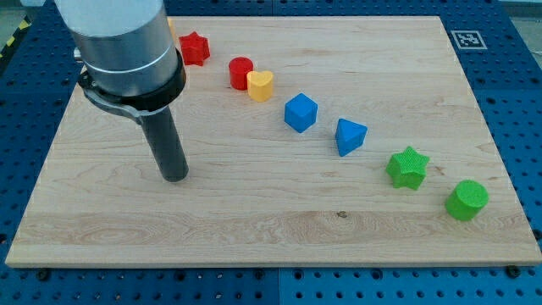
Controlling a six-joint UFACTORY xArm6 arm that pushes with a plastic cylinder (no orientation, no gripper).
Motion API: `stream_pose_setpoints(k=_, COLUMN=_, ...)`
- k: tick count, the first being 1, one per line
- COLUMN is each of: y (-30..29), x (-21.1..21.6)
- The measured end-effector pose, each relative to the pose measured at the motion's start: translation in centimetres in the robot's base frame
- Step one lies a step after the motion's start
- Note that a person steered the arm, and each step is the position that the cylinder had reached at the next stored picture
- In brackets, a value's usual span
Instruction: Move your arm to the bottom center
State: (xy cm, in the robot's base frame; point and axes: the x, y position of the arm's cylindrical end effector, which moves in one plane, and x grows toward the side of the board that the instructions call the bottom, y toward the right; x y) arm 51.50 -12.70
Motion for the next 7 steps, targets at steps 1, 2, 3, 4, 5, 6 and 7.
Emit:
stream_pose_setpoints(k=1, y=0.0, x=0.0)
stream_pose_setpoints(k=2, y=2.5, x=3.6)
stream_pose_setpoints(k=3, y=4.2, x=10.1)
stream_pose_setpoints(k=4, y=4.2, x=10.1)
stream_pose_setpoints(k=5, y=4.7, x=10.1)
stream_pose_setpoints(k=6, y=9.3, x=10.1)
stream_pose_setpoints(k=7, y=12.1, x=10.2)
